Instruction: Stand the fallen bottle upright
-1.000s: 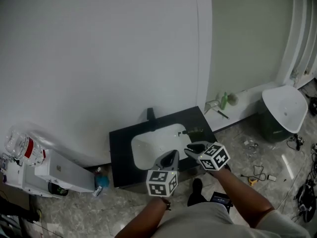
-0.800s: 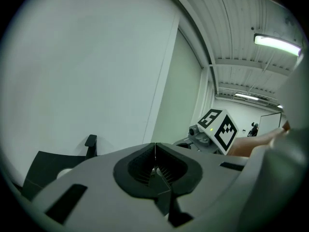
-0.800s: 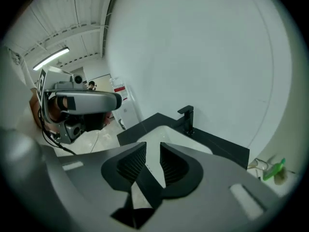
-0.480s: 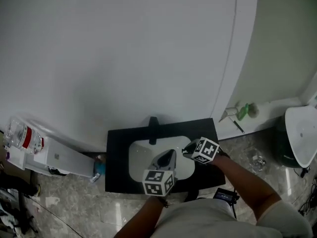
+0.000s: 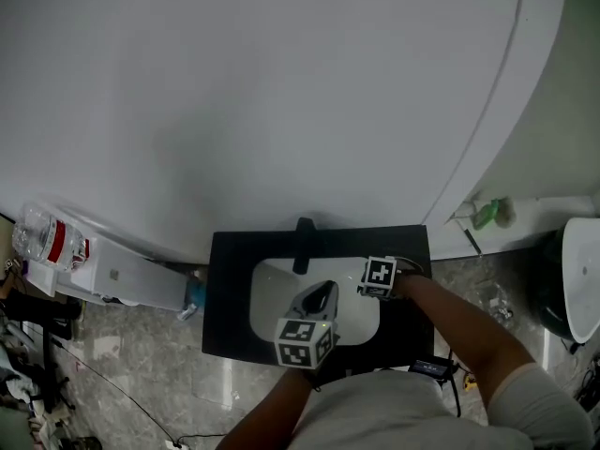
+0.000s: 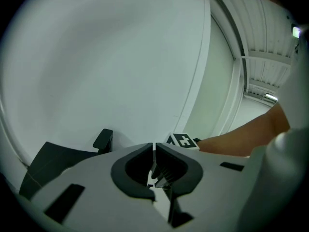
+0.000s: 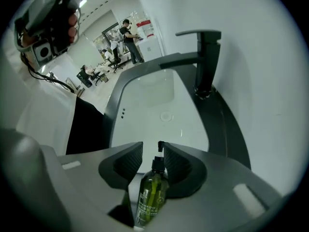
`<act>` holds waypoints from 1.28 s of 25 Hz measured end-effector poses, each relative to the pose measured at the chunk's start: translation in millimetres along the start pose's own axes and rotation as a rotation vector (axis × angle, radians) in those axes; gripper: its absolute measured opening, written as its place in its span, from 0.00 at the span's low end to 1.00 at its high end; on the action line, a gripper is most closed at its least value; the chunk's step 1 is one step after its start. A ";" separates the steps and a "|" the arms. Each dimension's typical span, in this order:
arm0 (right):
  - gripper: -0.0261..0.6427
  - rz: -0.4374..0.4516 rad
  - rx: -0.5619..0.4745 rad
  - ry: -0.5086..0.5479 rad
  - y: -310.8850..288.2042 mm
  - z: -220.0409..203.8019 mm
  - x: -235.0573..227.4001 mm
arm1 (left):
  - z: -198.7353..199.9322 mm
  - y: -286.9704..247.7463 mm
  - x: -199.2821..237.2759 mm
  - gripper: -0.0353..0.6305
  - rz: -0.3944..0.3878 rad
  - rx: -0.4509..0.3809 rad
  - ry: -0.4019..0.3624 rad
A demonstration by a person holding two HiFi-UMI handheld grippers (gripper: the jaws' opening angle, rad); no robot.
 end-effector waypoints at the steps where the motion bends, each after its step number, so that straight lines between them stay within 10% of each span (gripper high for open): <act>1: 0.20 0.013 0.016 -0.007 -6.2 -0.2 -4.3 | -0.7 -3.3 2.3 0.07 0.000 0.006 0.002; 16: 0.13 0.012 0.135 -0.002 -56.0 0.6 -33.7 | -3.6 -14.8 33.8 0.07 0.029 0.035 0.030; 20: 0.13 0.059 0.009 -0.038 -39.2 7.0 -21.0 | -1.9 -15.9 33.9 0.07 0.025 0.026 0.039; 32: 0.12 -0.207 -0.370 -0.047 66.0 -8.0 10.4 | 16.4 -16.3 4.3 0.07 -0.026 -0.011 0.007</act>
Point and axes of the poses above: the fingertips, and each gripper's own axes: y backward along the fingers, x to its left, z out of its top, the point moved 6 cm from there along y, backward along the fingers, and after that the axes turned 5 degrees about z, right-handed, at the moved point
